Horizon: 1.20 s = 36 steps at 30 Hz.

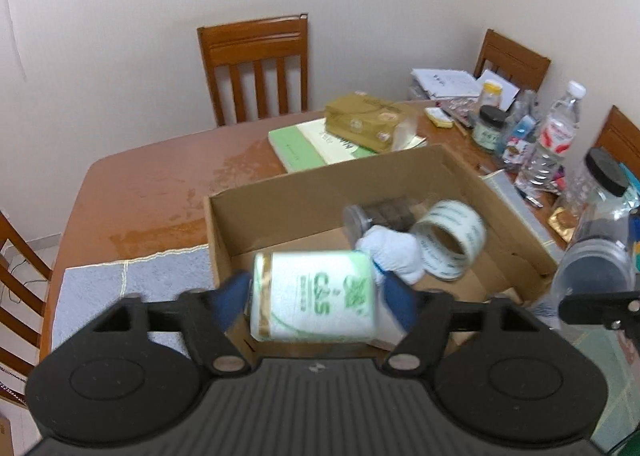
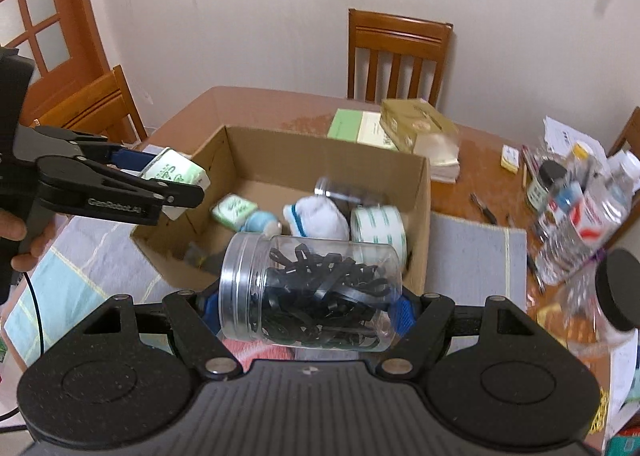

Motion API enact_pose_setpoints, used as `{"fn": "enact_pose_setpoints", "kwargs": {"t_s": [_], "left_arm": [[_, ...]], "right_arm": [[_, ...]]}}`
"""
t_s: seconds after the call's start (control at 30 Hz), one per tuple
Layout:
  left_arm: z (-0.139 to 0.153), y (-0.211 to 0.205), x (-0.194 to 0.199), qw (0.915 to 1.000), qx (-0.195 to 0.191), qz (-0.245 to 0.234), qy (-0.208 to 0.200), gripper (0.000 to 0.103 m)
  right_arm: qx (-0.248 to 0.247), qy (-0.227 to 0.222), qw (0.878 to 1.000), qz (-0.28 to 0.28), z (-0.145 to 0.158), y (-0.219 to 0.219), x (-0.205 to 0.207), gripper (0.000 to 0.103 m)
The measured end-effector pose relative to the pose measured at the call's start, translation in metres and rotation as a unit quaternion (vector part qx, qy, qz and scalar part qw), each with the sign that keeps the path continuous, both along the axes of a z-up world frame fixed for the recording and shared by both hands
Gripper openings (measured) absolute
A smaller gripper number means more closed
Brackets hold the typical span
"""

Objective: Organize objects
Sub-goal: 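Carry the tissue pack and clip jar into the cardboard box and open both tools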

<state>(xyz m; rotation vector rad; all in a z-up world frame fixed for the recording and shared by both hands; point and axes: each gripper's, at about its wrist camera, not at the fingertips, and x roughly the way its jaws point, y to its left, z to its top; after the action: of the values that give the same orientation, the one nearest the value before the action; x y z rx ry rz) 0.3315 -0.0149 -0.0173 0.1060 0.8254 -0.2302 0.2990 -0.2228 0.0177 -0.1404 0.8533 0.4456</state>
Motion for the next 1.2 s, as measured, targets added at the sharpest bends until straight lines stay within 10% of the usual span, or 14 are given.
{"fn": "enact_pose_setpoints", "kwargs": {"t_s": [1.2], "left_arm": [[0.000,0.066,-0.065,0.9911,-0.010,0.132,0.013,0.101]], "right_arm": [[-0.034,0.019,0.992,0.120,-0.037,0.103,0.123,0.080]]}}
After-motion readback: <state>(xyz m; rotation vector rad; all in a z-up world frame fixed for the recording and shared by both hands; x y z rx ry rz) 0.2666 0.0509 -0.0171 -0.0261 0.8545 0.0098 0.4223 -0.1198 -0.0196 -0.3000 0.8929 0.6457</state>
